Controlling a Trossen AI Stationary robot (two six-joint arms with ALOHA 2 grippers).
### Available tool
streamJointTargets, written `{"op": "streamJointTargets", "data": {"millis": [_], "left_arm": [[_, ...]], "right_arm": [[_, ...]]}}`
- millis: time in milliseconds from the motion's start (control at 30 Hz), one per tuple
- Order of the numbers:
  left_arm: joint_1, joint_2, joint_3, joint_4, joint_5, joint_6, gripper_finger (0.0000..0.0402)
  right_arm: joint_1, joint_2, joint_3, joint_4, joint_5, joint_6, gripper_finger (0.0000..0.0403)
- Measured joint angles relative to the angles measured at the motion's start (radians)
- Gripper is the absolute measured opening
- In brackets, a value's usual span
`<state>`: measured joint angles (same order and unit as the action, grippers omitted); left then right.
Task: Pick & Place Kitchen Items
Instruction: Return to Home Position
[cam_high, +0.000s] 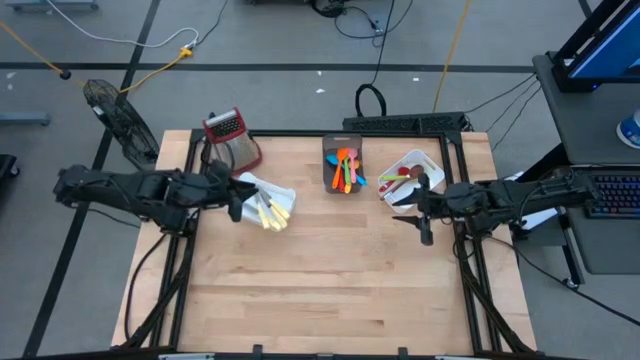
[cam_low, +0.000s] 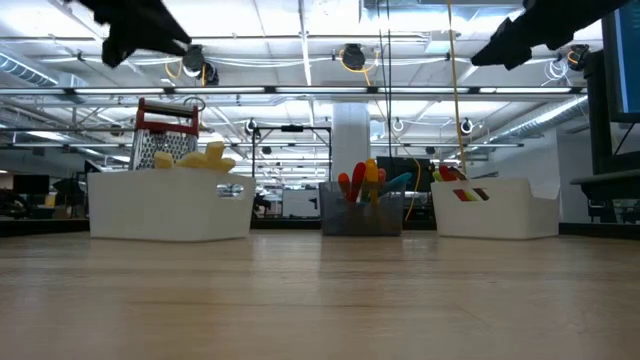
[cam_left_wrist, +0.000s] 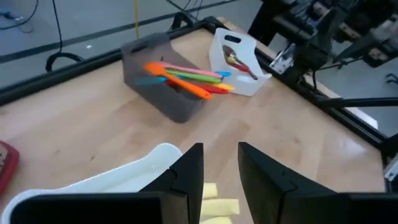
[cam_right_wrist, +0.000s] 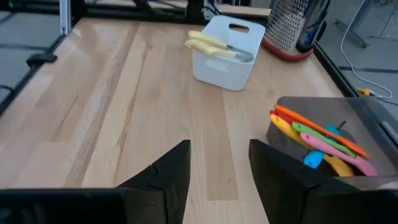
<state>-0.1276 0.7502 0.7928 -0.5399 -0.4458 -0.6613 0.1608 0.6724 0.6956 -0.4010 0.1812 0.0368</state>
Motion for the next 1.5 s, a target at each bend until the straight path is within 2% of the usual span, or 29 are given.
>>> {"op": "streamJointTargets", "data": {"millis": [67,333,500,733,833,900,1000,1067,1267,1500], "left_arm": [[0.005,-0.031,-0.075,0.067,0.009,0.006,0.0102],[0.008,-0.235,-0.395,0.402,0.148,0.105,0.0102],[0.008,-0.390,-0.498,0.389,0.183,0.140,0.0102],[0.009,-0.604,-0.510,0.228,0.179,0.238,0.0102],[0.009,-0.684,-0.510,0.154,0.176,0.257,0.0102],[0.009,-0.732,-0.510,0.103,0.175,0.259,0.0102],[0.009,-0.745,-0.513,0.093,0.149,0.258,0.0102],[0.009,-0.742,-0.514,0.090,0.126,0.260,0.0102],[0.009,-0.726,-0.518,0.097,0.077,0.226,0.0102],[0.009,-0.725,-0.518,0.083,0.044,0.241,0.0102]], "right_arm": [[0.000,0.000,0.000,0.024,0.000,0.002,0.0155],[0.000,0.000,0.000,0.083,0.000,0.022,0.0155],[0.000,0.000,0.000,0.079,-0.003,0.102,0.0155],[0.000,0.000,0.000,0.085,-0.009,0.143,0.0155],[0.000,-0.001,0.000,0.084,-0.085,0.135,0.0155],[0.000,-0.005,0.000,0.081,-0.175,0.123,0.0155],[0.000,-0.021,-0.007,0.083,-0.264,0.117,0.0155],[0.000,-0.042,-0.050,0.156,-0.261,0.122,0.0155],[-0.004,-0.109,-0.293,0.528,-0.261,0.199,0.0155],[-0.035,-0.240,-0.478,0.695,-0.261,0.319,0.0155]]}}
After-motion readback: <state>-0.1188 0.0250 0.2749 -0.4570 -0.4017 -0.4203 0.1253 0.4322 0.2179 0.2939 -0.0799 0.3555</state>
